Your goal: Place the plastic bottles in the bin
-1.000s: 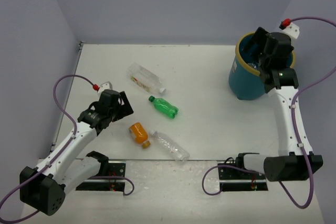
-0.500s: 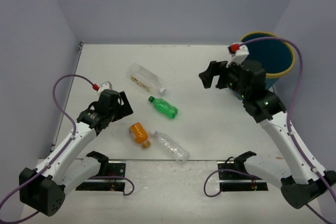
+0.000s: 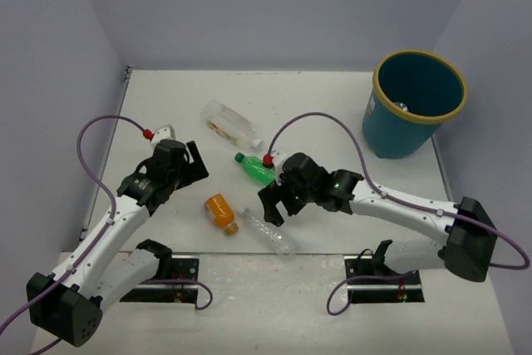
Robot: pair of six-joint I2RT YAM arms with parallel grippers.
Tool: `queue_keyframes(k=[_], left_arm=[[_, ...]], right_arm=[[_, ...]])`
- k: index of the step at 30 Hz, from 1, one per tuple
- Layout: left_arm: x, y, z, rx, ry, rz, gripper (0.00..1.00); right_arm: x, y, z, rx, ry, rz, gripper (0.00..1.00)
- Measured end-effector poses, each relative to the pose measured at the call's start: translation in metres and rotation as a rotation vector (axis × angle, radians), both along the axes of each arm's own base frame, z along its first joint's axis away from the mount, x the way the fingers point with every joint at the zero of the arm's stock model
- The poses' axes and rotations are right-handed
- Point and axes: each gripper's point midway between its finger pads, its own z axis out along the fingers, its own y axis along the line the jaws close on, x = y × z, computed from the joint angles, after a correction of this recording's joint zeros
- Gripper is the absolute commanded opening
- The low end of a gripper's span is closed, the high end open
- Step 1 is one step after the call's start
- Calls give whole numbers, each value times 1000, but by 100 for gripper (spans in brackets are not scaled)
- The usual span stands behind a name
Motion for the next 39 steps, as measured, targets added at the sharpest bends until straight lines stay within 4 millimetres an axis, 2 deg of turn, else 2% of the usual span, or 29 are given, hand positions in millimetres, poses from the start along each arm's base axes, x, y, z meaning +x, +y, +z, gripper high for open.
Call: queue_keyframes(k=[3, 7, 11, 14, 15, 16, 18, 19, 25, 32, 36, 39], left_arm=[[0, 0, 0, 1, 1, 0, 100], [0, 0, 0, 2, 1, 1, 100], [-1, 1, 0, 5, 2, 3, 100], [-1, 2, 0, 6, -2, 5, 100], [-1, 2, 1, 5, -2, 6, 100], [-1, 2, 1, 6, -3, 6, 100], [-1, 2, 1, 7, -4, 8, 100], [-1, 2, 1, 8, -4, 8, 100], [-1, 2, 1, 8, -3, 8, 100], [-1, 2, 1, 8, -3, 7, 100], [-1, 2, 0, 8, -1, 7, 100], [-1, 2, 0, 8, -1, 7, 100]], right_arm=[[-22, 10, -27, -73, 48, 63, 99], [-36, 15, -63, -172, 106, 90, 99], [-40, 13, -92, -268, 139, 84, 97], [-38, 13, -103, -309, 142, 65, 88], [-37, 14, -103, -310, 138, 58, 85], [-36, 15, -102, -309, 133, 51, 67], [-36, 14, -103, -312, 136, 35, 50], [-34, 14, -103, -315, 130, 24, 45], [-23, 11, -89, -300, 67, -22, 33], [0, 3, -56, -245, -32, -100, 24], [33, -15, -33, -193, -68, -210, 21], [72, -44, -1, -126, -122, -354, 21]])
